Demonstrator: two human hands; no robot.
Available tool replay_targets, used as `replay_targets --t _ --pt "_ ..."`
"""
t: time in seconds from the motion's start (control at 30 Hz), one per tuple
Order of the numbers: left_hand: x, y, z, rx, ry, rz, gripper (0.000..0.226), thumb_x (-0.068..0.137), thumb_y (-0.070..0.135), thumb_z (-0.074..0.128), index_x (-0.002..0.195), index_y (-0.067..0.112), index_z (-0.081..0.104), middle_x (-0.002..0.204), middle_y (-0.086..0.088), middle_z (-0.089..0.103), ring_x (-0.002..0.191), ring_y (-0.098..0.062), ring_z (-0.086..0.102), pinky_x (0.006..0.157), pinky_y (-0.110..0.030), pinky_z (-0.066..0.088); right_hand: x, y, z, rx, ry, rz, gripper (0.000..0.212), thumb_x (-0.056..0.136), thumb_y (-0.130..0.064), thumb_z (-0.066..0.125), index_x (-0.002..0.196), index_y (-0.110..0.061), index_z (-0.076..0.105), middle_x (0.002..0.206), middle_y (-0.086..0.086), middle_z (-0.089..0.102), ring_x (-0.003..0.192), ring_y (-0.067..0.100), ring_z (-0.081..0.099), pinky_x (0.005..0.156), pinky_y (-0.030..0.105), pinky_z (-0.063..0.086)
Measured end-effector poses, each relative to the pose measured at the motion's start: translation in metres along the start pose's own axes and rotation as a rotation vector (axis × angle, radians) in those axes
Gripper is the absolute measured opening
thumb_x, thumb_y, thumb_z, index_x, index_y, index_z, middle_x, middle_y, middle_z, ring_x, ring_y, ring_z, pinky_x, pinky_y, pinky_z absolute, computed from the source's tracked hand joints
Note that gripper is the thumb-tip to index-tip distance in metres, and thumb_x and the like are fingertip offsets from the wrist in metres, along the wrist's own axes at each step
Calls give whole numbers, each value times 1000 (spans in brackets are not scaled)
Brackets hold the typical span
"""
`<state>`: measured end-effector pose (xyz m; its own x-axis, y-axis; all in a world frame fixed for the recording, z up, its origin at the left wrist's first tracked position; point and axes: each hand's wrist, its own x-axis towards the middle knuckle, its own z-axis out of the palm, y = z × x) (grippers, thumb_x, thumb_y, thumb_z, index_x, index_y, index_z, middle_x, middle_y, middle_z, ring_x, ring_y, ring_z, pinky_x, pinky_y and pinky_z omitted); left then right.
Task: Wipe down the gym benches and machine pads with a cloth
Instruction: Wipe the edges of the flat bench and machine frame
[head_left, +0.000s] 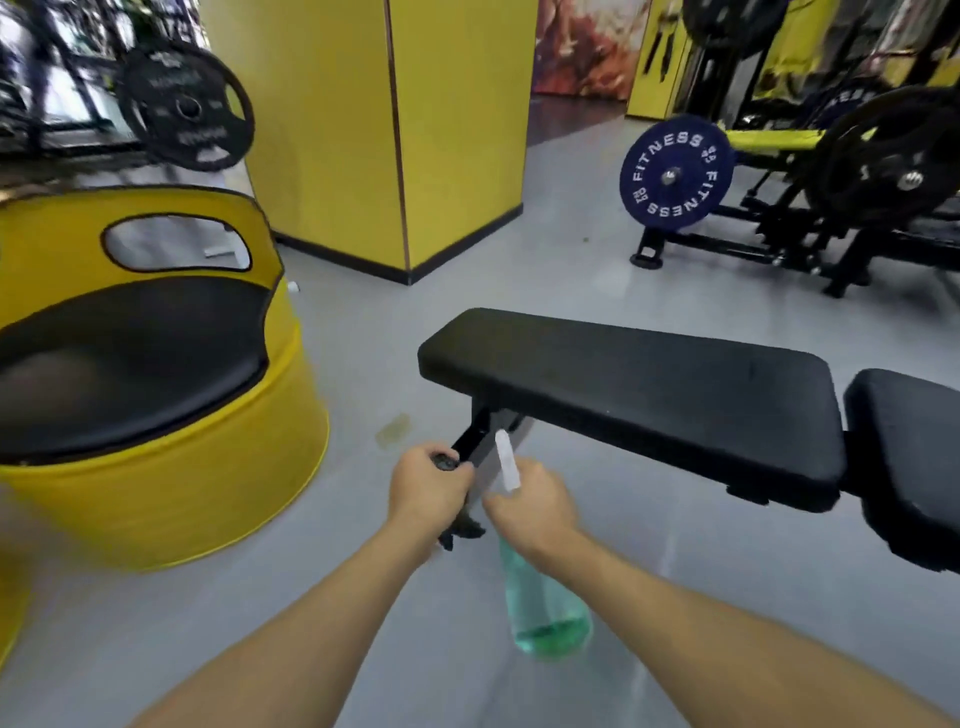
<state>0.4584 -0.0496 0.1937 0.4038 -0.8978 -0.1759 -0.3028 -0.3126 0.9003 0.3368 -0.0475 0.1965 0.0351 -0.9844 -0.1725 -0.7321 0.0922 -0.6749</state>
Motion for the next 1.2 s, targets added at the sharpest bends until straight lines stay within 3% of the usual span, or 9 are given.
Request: replay_targets --t 0.07,0.17,0.4,0.53,0.6,0.73,0.9,1.0,1.2 --pt "16 -32 16 -157 74 9 4 82 10 68 79 8 67 69 -4 64 53 -14 57 42 -21 41 23 18 33 -40 5 -61 16 75 -20 54 65 -20 41 73 4 55 69 29 52 55 29 39" --pt "32 -77 36 -248 129 68 7 80 9 70 75 12 66 71 1 65 66 -16 59 57 -24 43 58 32 64 -42 50 -94 18 75 -19 55 64 -17 41 79 9 57 70 29 53 52 26 35" --pt "77 -90 33 -280 145 127 10 79 13 67 84 4 66 80 -12 70 75 -30 66 65 -34 54 107 44 93 -159 124 -152 19 73 -23 54 87 -11 56 88 9 63 84 32 62 76 38 55" --pt "71 -74 63 -312 137 134 10 83 17 67 88 8 64 83 -8 68 70 -22 61 56 -30 48 97 63 73 -144 135 -90 14 79 -23 57 85 -11 52 84 8 59 75 26 58 57 27 44" --pt "55 -72 91 -312 62 135 5 86 14 66 85 10 64 78 -6 66 65 -18 59 53 -27 44 81 87 52 -132 209 -23 15 79 -21 57 72 -14 45 74 4 54 65 22 53 51 26 37" --pt "20 -65 146 -221 -124 189 3 86 12 64 89 12 65 75 -6 68 73 -22 66 70 -36 57 38 148 -3 -117 375 120 14 77 -21 54 68 -16 44 67 1 51 63 24 52 52 27 36" --pt "-25 -46 197 -159 -303 312 2 81 12 62 83 11 62 66 -8 69 67 -29 70 57 -44 59 -20 206 -55 -175 423 175 15 76 -20 51 68 -18 39 66 -1 48 59 22 46 51 27 33" --pt "-61 -31 221 -124 -371 392 2 83 12 62 82 14 61 65 -7 69 59 -24 69 49 -32 52 -60 234 -85 -96 534 199 21 75 -19 53 64 -20 35 62 -4 44 54 18 41 50 27 31" --pt "-129 -9 251 -32 -552 535 3 85 14 64 82 14 63 58 -2 65 55 -22 64 49 -31 49 -122 285 -150 -53 663 287 5 76 -21 52 75 -25 49 71 -1 55 69 25 55 57 29 41"
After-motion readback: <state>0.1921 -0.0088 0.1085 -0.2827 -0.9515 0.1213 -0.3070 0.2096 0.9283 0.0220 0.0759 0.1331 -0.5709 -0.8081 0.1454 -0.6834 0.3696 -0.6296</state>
